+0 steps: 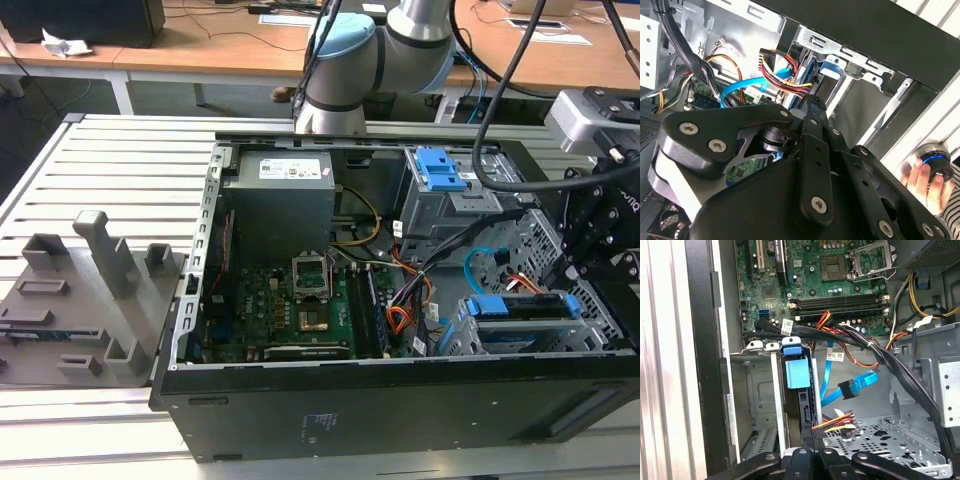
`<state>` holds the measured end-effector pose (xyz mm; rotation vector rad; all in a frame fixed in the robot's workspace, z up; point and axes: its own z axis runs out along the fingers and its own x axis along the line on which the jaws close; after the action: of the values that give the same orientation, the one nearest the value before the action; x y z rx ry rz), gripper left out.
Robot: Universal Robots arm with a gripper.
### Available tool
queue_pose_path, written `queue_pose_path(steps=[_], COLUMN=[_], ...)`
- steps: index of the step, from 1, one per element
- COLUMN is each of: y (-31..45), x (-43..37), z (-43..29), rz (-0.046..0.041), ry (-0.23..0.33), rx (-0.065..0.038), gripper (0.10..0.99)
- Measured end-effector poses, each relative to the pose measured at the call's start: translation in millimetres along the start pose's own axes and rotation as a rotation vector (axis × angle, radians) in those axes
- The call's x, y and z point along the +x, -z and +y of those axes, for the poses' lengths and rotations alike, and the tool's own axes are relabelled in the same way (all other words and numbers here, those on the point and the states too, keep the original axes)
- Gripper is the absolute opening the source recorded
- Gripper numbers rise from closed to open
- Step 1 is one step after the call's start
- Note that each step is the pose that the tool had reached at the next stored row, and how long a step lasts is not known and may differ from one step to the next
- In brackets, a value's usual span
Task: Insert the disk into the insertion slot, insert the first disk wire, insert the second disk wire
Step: 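Insert the first disk wire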
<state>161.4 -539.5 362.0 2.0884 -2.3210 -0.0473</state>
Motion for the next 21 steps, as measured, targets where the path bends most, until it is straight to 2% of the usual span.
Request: queue_pose_path(steps=[1, 6, 10, 17, 21], y=[1.2, 7.0, 7.2, 6.7, 1.6], x=[-0.6, -1.5, -1.5, 0.1, 0.4], z=[0.1, 0.4, 0.6, 15.5, 18.4], rz=[0.0000, 0.0001, 0.0001, 0.0001, 0.0001], ry=[0.000, 0.000, 0.000, 0.000, 0.000], rx=[0.000, 0.000, 0.000, 0.000, 0.000], gripper=[0.106, 0.106, 0.106, 0.106, 0.106])
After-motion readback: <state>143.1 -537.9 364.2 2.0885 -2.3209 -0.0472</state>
